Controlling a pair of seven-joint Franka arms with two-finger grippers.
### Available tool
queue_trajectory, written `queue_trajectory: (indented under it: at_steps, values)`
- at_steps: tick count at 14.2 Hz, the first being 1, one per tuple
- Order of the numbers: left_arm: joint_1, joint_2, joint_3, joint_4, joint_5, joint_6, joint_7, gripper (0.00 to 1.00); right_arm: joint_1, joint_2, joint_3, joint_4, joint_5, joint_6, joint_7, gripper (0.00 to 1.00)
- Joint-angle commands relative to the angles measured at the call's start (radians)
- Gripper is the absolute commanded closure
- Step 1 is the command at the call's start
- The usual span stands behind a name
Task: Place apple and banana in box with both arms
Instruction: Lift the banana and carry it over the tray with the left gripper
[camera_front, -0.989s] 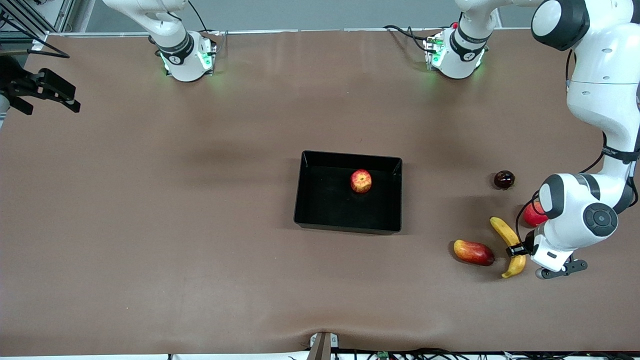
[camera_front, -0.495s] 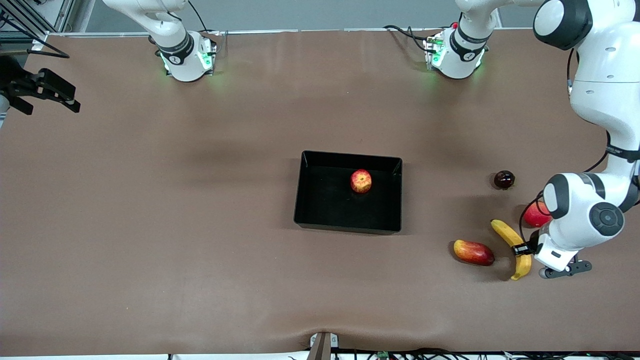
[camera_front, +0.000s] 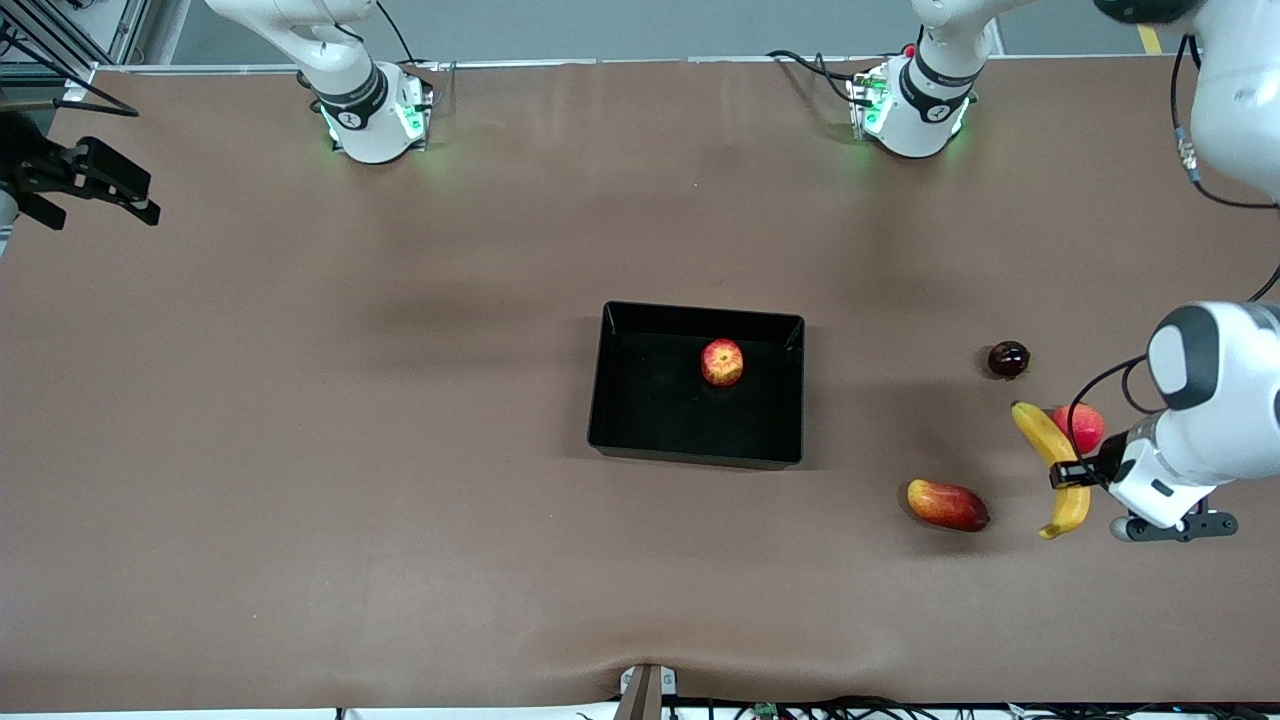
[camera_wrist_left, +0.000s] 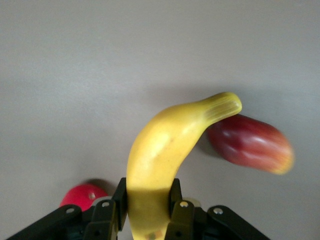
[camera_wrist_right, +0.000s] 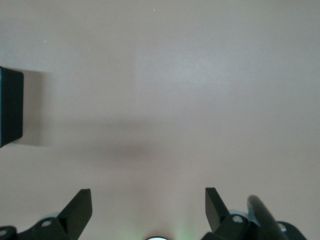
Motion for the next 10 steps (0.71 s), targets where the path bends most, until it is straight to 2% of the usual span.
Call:
queue_trajectory:
  at_steps: [1, 4, 10]
  values:
    - [0.003, -0.059, -0.092, -0.031, -0.007, -0.063, -0.078, 1.0, -0.023, -0.003, 0.015, 0.003, -0.001, -0.001, 0.011, 0.0]
    - [-0.029, -0.05, -0.198, -0.033, -0.005, -0.071, -0.224, 1.0, -0.023, -0.003, 0.015, 0.003, -0.001, -0.001, 0.011, 0.0]
    - [-0.261, -0.017, -0.197, -0.022, 0.006, -0.071, -0.371, 1.0, -0.024, -0.003, 0.015, 0.003, -0.001, -0.001, 0.011, 0.0]
